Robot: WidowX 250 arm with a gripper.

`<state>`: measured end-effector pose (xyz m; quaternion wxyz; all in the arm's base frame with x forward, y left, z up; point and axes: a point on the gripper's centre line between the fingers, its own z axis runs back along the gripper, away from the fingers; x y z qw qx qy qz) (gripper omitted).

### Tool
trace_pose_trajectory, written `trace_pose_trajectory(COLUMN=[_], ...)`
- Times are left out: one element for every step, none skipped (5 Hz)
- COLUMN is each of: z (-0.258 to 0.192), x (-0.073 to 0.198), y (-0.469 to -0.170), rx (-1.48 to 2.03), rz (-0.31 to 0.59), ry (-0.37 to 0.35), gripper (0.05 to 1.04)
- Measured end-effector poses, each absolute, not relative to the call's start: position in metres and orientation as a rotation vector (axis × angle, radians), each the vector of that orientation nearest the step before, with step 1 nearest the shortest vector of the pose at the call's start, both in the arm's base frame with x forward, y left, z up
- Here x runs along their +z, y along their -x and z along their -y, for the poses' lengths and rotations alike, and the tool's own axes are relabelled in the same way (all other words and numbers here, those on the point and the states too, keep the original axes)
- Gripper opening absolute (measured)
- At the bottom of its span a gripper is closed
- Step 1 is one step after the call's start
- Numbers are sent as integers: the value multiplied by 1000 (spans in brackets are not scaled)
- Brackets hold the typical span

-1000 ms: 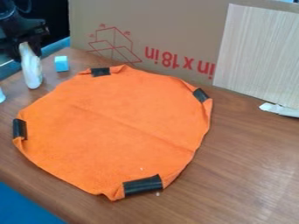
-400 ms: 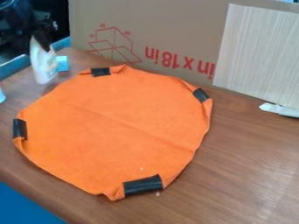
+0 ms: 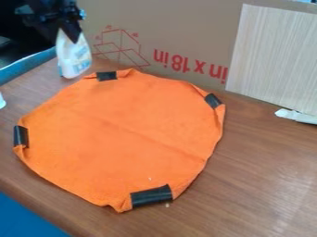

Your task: Put the white object on the top right corner of the cloth

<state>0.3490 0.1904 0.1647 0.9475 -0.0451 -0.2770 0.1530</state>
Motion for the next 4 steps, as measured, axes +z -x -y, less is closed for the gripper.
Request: trace_pose_trajectory(z=[-158,-123,-80,-55], x=[167,168,159,147], y=[-357,-363,-366,-367], rx=[174,84,40,134], rz=[544,528,509,506], ry=[121,148,149,164], gripper=[525,525,525,525])
